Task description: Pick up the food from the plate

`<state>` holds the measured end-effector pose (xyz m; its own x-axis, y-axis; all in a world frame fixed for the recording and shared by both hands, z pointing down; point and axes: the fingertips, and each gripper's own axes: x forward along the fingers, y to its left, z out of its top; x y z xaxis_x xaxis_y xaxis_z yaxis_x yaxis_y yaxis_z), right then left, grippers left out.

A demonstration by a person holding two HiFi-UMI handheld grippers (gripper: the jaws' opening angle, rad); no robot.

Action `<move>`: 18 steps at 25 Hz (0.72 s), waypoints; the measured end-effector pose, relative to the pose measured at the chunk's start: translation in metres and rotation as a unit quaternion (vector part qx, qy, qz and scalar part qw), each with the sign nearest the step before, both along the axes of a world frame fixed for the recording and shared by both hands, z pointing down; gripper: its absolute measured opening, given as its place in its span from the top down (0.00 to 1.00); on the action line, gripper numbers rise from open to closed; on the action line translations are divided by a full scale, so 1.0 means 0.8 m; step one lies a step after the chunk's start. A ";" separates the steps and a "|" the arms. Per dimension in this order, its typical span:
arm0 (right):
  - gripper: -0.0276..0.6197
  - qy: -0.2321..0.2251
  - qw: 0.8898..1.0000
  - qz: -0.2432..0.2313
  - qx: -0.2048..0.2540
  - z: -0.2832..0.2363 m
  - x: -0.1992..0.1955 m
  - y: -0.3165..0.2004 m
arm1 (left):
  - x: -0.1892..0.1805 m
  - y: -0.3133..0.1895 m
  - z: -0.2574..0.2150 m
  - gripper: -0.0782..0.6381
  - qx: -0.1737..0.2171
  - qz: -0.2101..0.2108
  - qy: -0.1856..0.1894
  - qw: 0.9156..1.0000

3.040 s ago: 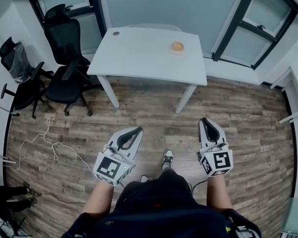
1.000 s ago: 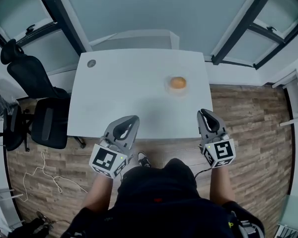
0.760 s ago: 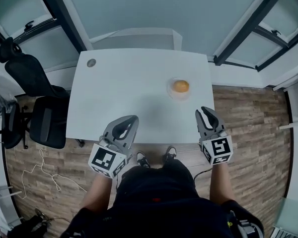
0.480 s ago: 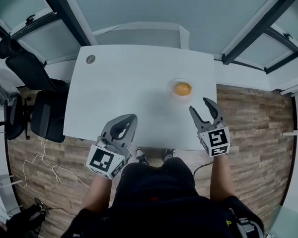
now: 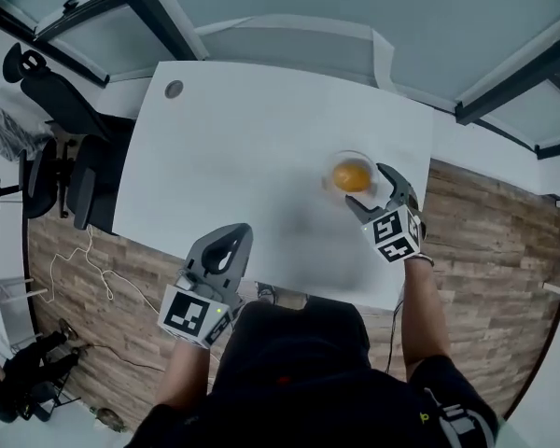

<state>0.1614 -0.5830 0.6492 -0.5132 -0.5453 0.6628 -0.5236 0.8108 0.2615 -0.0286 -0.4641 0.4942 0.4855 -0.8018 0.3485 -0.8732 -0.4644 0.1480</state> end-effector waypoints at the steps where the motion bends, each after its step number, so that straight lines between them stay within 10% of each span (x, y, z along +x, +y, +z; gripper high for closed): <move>1: 0.37 0.014 1.000 -0.019 -0.007 0.017 -0.004 -0.005 | -0.002 0.000 0.005 0.85 -0.006 -0.009 -0.003 1.000; 9: 0.37 0.075 0.991 -0.103 -0.041 0.098 -0.031 -0.029 | -0.029 0.002 0.023 0.85 -0.026 -0.054 -0.024 0.998; 18: 0.39 0.001 1.000 -0.028 0.014 -0.008 -0.053 -0.005 | -0.056 0.010 -0.009 0.85 0.012 -0.029 -0.002 1.000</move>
